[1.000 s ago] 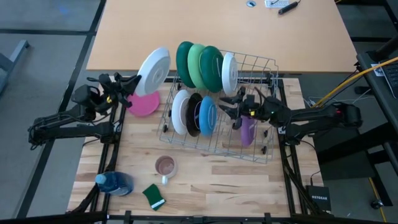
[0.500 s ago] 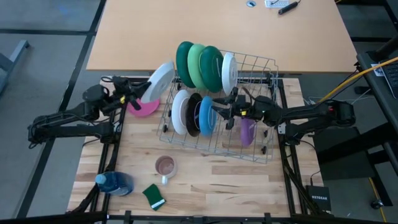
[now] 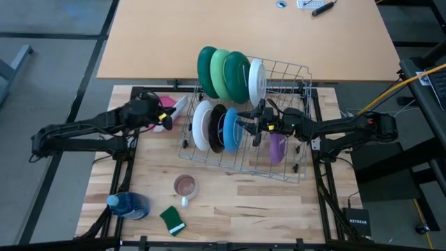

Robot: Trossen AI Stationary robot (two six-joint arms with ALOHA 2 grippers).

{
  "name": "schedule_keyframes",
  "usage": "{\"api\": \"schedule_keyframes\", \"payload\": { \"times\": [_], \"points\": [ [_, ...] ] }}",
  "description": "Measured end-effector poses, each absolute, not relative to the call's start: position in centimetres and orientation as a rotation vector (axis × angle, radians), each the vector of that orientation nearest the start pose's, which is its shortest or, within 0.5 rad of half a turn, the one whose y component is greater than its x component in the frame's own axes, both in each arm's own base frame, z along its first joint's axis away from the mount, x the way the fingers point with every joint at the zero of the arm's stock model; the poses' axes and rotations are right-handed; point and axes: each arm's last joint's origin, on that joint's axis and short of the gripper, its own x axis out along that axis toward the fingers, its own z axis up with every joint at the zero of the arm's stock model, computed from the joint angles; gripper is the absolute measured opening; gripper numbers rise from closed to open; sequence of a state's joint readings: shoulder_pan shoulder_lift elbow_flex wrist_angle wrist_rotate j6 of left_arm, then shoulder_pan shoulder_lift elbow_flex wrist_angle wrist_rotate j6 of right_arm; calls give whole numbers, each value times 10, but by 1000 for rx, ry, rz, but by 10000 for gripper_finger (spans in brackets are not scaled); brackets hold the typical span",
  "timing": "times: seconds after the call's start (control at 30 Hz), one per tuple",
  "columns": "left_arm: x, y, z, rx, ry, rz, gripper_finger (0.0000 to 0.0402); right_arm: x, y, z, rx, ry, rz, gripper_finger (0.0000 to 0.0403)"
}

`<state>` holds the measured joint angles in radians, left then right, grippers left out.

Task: Sort dishes
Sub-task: Put the white plate into the dishwasher rack

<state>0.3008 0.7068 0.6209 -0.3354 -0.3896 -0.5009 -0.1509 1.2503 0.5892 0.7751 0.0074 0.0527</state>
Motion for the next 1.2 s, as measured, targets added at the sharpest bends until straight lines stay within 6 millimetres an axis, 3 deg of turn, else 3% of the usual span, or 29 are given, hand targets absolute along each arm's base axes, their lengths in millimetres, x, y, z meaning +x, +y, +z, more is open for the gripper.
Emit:
{"api": "schedule_keyframes", "payload": {
  "times": [0.83,1.2],
  "points": [
    [149,59,237,-355,660,867,0,261,-40,256,51,-56,-156,160],
    [163,63,208,-292,859,855,1,261,-38,251,55,-2,-79,160]
  ]
}}
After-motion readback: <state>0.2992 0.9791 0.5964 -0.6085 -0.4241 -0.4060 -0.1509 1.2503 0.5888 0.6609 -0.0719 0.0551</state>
